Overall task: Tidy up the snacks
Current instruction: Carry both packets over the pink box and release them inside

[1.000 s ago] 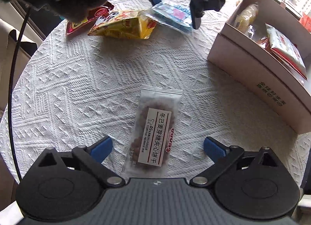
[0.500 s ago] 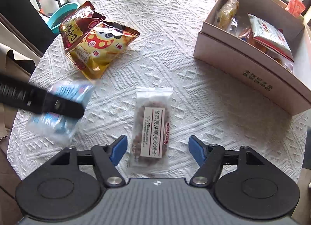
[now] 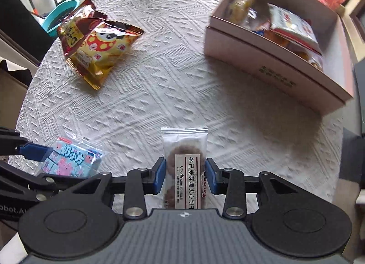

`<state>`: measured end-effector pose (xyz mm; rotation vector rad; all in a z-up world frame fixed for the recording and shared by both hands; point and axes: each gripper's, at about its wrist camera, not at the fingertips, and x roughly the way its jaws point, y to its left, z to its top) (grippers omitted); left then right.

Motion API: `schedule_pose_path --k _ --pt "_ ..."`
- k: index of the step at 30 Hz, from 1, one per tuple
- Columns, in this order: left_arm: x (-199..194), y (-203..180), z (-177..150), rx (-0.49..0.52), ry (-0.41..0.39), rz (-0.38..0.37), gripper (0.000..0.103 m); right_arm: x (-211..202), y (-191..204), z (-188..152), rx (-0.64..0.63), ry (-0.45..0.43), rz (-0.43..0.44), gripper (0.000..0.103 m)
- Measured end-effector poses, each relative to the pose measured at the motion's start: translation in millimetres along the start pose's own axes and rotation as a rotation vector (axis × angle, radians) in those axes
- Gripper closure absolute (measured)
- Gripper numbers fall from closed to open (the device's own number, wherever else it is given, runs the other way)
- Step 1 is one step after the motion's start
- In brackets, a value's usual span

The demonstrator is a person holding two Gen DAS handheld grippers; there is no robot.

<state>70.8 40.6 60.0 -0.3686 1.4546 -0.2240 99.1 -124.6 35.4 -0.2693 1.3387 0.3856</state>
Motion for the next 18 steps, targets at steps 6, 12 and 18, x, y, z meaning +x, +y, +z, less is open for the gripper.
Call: schedule_pose_path --k 6,12,18 --pt "18 -50 -7 0.066 0.002 -0.02 0.036 -37 -45 -25 0.098 -0.027 -0.006 0.066" --pt "-23 -110 10 0.066 -0.149 -0.046 0.036 -76 -98 -29 0.098 -0.125 0.007 0.066" --pt "-80 -158 77 0.15 -0.34 -0.096 0.036 -105 -130 -26 0.13 -0.211 0.009 0.066"
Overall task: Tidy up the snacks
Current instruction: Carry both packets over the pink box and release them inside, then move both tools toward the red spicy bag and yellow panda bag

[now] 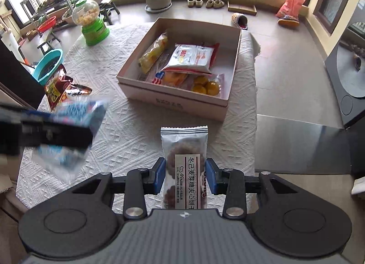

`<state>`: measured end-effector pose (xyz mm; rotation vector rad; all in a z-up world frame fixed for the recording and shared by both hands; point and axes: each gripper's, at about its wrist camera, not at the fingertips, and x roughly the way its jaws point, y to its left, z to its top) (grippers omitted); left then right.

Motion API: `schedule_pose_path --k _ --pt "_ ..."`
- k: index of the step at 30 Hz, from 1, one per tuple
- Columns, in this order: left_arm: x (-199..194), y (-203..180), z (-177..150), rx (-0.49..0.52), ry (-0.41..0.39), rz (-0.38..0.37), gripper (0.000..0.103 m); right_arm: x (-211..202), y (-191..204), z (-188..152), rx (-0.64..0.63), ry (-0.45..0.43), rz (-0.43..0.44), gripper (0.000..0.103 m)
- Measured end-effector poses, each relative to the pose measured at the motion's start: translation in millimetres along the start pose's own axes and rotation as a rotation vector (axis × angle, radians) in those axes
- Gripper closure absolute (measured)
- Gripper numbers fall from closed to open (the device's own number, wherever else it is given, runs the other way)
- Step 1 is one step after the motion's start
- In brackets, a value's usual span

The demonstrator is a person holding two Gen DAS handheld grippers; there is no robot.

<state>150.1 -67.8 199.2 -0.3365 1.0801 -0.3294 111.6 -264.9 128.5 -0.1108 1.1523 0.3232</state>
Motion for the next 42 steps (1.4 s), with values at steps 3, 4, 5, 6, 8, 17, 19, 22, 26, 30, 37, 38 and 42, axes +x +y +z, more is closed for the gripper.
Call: schedule_pose_path --k 3,4,5,6,8,17,19,22,26,30,37,38,42 --pt "-10 -8 54 -0.008 -0.162 -0.032 0.035 -11 -6 4 0.03 -0.035 0.008 0.066" --pt "-7 -8 70 -0.034 -0.206 -0.031 0.035 -13 -7 5 0.034 -0.042 0.007 0.066" --pt "0 -6 81 -0.037 -0.207 -0.01 0.035 -14 -8 6 0.037 -0.046 0.005 0.066" --pt "8 -3 87 -0.048 -0.189 0.021 0.037 -14 -7 6 0.039 -0.048 0.003 0.066" --pt "15 6 83 -0.093 -0.188 0.03 0.038 -12 -7 4 0.043 -0.045 -0.003 0.066" --pt "45 70 -38 -0.282 0.122 0.089 0.039 13 6 -11 0.056 0.038 -0.007 0.066" --pt "48 77 -65 -0.31 0.173 0.098 0.039 17 10 -10 0.052 0.043 -0.011 0.066" --pt "50 85 -93 -0.341 0.245 0.073 0.039 19 17 0 0.04 0.032 -0.01 0.066" --pt "53 86 -110 -0.324 0.279 0.055 0.039 14 19 34 0.029 -0.049 -0.018 0.066" --pt "41 93 -114 -0.354 0.26 0.057 0.039 14 15 87 0.027 -0.156 -0.054 0.066" --pt "27 115 -117 -0.404 0.229 0.092 0.039 63 14 154 -0.075 -0.19 -0.139 0.064" --pt "25 119 -119 -0.413 0.223 0.095 0.039 67 14 155 -0.077 -0.176 -0.148 0.064" --pt "24 138 -128 -0.465 0.225 0.123 0.039 74 15 138 -0.039 -0.158 -0.139 0.052"
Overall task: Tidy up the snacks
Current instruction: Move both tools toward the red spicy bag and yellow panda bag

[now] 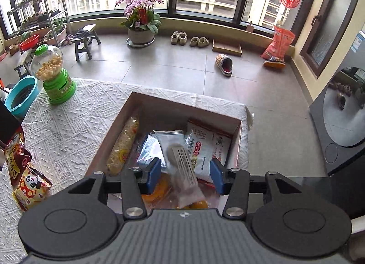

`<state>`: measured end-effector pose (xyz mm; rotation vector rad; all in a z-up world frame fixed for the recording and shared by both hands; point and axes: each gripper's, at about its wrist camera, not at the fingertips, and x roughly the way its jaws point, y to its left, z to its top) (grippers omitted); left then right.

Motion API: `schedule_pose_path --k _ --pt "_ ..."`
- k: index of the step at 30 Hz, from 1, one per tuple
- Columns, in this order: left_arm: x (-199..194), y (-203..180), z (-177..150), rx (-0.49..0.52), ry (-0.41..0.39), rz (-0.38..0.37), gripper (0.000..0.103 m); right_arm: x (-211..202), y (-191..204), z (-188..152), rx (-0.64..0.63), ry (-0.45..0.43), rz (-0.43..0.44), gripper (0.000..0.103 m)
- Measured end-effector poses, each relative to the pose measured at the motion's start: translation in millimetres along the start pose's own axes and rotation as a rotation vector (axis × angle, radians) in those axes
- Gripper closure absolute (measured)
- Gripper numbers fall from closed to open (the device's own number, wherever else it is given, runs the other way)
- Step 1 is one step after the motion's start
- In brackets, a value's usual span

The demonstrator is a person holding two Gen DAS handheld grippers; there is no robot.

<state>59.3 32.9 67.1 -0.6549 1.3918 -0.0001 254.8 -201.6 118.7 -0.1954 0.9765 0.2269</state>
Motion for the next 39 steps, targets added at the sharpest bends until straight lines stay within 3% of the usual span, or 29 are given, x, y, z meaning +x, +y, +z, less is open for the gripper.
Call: schedule_pose_path --k 8,15,21,24,30,33,39 --pt "-8 33 12 -0.069 -0.04 0.017 0.039 7 43 -47 -0.016 0.103 0.047 0.052" --pt "-28 79 53 -0.164 -0.152 0.056 0.04 4 90 -64 -0.072 0.127 0.106 0.052" --pt "-35 112 74 -0.188 -0.199 0.051 0.04 15 125 -77 -0.076 0.191 0.184 0.052" --pt "-42 127 74 -0.189 -0.218 0.048 0.04 25 149 -73 -0.089 0.229 0.257 0.052" --pt "-43 167 63 -0.263 -0.202 0.053 0.04 34 210 -41 -0.162 0.187 0.283 0.052" --pt "-49 181 58 -0.273 -0.201 0.029 0.048 46 241 -19 -0.238 0.159 0.301 0.048" --pt "-57 194 56 -0.288 -0.212 -0.007 0.048 74 277 -7 -0.321 0.209 0.251 0.047"
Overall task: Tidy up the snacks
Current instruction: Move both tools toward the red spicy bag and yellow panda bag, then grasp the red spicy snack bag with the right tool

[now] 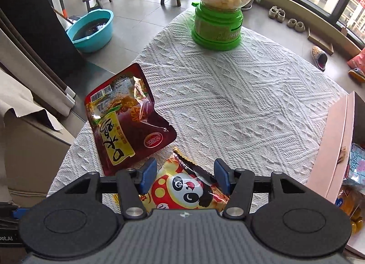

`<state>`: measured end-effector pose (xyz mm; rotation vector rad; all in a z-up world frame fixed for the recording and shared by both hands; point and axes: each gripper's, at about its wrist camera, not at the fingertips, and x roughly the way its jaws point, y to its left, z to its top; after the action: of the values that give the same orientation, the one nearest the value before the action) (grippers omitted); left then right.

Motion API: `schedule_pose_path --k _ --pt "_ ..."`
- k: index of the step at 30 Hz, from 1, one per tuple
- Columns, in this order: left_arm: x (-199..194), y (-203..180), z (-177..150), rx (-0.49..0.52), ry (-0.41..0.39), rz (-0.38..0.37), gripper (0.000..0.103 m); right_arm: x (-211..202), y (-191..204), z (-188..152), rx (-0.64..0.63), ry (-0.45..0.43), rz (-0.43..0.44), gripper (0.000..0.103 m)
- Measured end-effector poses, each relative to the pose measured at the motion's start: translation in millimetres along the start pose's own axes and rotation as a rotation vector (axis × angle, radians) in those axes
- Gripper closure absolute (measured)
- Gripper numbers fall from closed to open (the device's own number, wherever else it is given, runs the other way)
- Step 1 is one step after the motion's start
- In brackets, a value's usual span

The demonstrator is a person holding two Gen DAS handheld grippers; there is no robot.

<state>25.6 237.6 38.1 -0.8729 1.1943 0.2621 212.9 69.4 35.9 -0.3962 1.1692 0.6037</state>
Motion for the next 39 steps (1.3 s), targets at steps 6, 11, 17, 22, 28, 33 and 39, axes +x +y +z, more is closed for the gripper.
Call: schedule_pose_path --k 6,11,17,22,28,33,39 --pt "6 -3 1 0.046 0.01 -0.034 0.048 -10 8 12 -0.104 -0.124 0.076 0.047" --pt "-4 6 0 0.032 0.006 -0.048 0.048 20 44 47 -0.213 -0.1 0.201 0.04" --pt "-11 21 1 0.01 -0.009 -0.031 0.048 40 75 46 -0.298 -0.045 0.156 0.019" --pt "-12 17 2 0.024 -0.009 -0.022 0.048 46 83 40 -0.342 -0.08 0.1 0.012" --pt "-9 3 1 0.067 0.001 0.008 0.048 43 52 42 -0.261 -0.09 0.048 0.012" --pt "-10 -6 0 0.089 0.004 0.005 0.048 43 33 35 -0.197 -0.106 0.103 0.011" --pt "-12 -21 -1 0.148 -0.006 0.029 0.048 37 35 38 -0.195 -0.05 0.085 0.027"
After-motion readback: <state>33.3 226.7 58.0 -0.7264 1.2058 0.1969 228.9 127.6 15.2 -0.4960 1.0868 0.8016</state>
